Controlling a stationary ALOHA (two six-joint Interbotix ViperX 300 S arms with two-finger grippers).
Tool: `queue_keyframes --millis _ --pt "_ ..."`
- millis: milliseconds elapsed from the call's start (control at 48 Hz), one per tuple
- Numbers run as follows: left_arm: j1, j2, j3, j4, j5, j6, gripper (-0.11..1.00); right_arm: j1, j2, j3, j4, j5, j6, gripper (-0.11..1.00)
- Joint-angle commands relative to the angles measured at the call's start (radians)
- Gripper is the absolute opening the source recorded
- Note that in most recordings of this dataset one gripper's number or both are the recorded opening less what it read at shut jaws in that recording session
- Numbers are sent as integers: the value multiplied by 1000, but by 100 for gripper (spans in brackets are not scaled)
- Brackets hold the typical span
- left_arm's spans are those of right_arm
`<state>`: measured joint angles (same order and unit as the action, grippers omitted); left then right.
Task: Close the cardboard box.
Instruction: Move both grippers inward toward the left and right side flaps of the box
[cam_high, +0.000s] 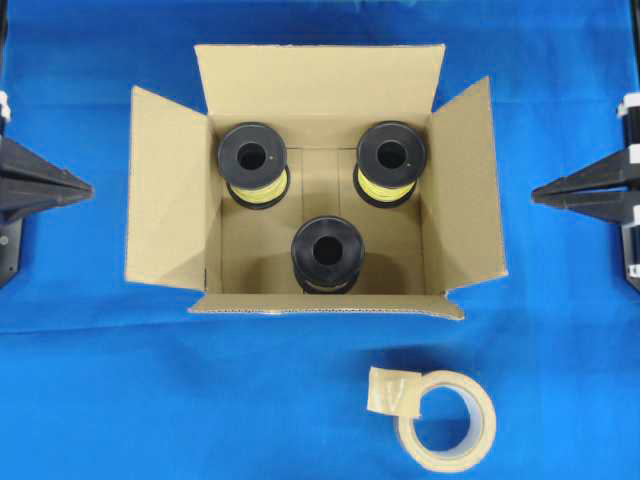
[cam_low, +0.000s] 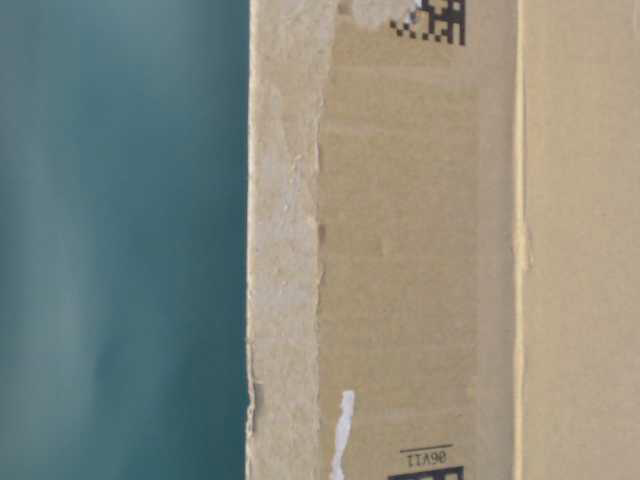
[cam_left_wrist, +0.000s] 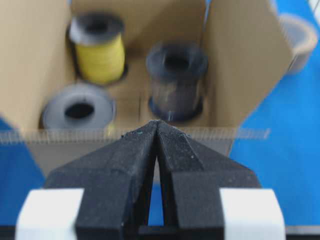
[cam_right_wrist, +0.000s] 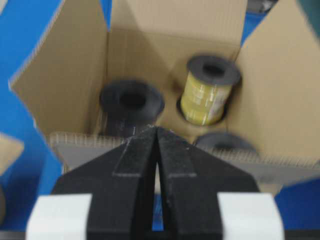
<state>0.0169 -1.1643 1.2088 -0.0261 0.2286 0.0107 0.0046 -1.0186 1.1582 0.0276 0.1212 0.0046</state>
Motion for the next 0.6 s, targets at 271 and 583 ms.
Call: queue_keyframes --millis 271,583 --pt "3 106 71 -2 -58 -2 0 0 161 60 18 -55 3 0" --pt "3 201 92 -2 -175 -2 0 -5 287 67 26 -156 3 0"
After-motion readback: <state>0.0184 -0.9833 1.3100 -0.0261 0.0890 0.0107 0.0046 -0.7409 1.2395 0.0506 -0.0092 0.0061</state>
